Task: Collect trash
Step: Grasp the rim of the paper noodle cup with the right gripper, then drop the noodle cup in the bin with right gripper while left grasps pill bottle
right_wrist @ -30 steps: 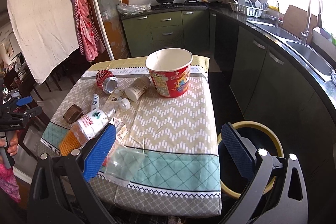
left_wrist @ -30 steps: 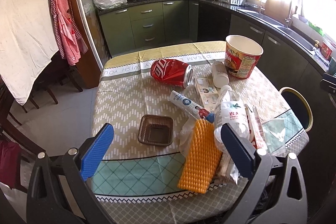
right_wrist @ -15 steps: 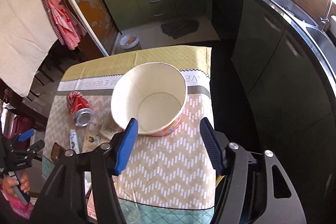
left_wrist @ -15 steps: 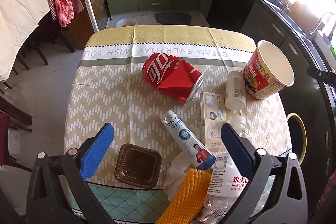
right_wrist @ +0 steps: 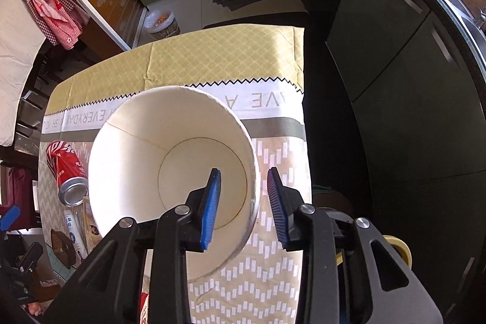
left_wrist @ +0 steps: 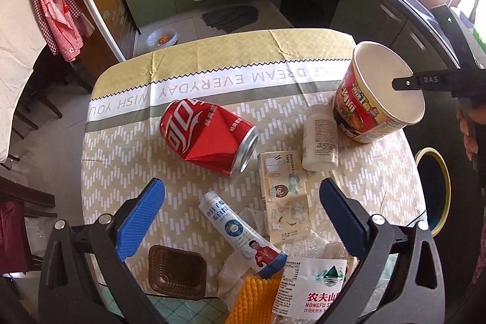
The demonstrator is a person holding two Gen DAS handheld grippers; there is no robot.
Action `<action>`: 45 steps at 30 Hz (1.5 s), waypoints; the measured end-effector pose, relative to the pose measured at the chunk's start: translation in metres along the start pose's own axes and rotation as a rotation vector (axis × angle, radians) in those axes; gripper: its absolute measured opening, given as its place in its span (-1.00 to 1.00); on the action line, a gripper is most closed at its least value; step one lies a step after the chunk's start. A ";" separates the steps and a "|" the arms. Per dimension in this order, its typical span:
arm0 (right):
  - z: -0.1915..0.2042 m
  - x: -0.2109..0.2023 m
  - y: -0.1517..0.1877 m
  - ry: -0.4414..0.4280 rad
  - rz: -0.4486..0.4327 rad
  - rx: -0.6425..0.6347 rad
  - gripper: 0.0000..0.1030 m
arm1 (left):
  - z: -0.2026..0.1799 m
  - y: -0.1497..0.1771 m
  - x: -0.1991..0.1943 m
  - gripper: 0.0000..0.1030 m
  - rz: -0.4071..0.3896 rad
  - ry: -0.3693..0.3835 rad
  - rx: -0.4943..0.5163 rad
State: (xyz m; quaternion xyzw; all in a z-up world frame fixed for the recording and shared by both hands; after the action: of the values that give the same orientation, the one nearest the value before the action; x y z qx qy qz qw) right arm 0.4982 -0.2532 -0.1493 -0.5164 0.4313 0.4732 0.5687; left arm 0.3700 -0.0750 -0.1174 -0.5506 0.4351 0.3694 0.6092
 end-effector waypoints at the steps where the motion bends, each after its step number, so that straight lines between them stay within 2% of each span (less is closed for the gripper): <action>1: 0.000 0.005 0.000 0.004 0.008 -0.001 -0.61 | -0.005 -0.002 0.002 0.89 0.005 -0.003 0.015; 2: 0.000 0.009 0.001 0.007 0.017 -0.001 -0.82 | -0.009 -0.004 0.004 0.89 0.008 -0.006 0.025; 3: -0.002 0.014 0.001 0.013 0.022 0.000 -0.86 | -0.013 -0.006 0.006 0.89 0.012 -0.008 0.036; 5: -0.004 0.018 0.000 0.019 0.017 0.001 -0.88 | -0.021 -0.010 0.008 0.89 0.017 -0.006 0.052; 9: -0.007 0.014 -0.001 -0.025 0.003 0.011 -0.90 | -0.040 -0.016 0.016 0.89 0.036 -0.006 0.094; 15: -0.031 -0.030 0.008 -0.078 -0.061 0.048 -0.91 | -0.067 -0.029 0.038 0.89 0.078 -0.023 0.156; 18: -0.053 -0.056 0.028 -0.089 -0.087 0.059 -0.91 | -0.079 -0.036 0.052 0.89 0.101 -0.021 0.177; 23: -0.108 -0.076 0.086 -0.065 -0.097 0.109 -0.89 | -0.095 -0.038 0.076 0.88 0.150 0.019 0.189; 25: -0.132 -0.075 0.113 -0.055 -0.089 0.142 -0.88 | -0.099 -0.038 0.083 0.75 0.165 0.033 0.187; 27: -0.155 -0.068 0.138 -0.052 -0.077 0.173 -0.85 | -0.101 -0.038 0.089 0.50 0.184 0.048 0.184; 32: -0.202 -0.040 0.188 -0.075 -0.050 0.277 -0.81 | -0.106 -0.042 0.097 0.23 0.193 0.055 0.179; 38: -0.243 -0.001 0.224 -0.070 -0.030 0.377 -0.81 | -0.112 -0.046 0.109 -0.06 0.221 0.053 0.174; 39: -0.248 0.006 0.228 -0.062 -0.023 0.386 -0.81 | -0.110 -0.044 0.108 -0.17 0.221 0.049 0.173; 45: -0.271 0.051 0.243 -0.052 0.020 0.432 -0.81 | -0.106 -0.047 0.110 -0.17 0.232 0.062 0.155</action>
State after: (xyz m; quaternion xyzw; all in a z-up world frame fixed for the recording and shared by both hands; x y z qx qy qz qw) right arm 0.2683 -0.5140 -0.2682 -0.3659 0.5128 0.3885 0.6725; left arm 0.4392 -0.1895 -0.2058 -0.4592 0.5416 0.3854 0.5892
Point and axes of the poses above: each gripper's, at about its wrist camera, not at the fingertips, and x roughly the way its jaws point, z to its left, y to its underside, the point moved 9 cm from there along x, roughly the way its jaws point, and after that the axes turned 3 degrees about z, right-handed, at the moved point
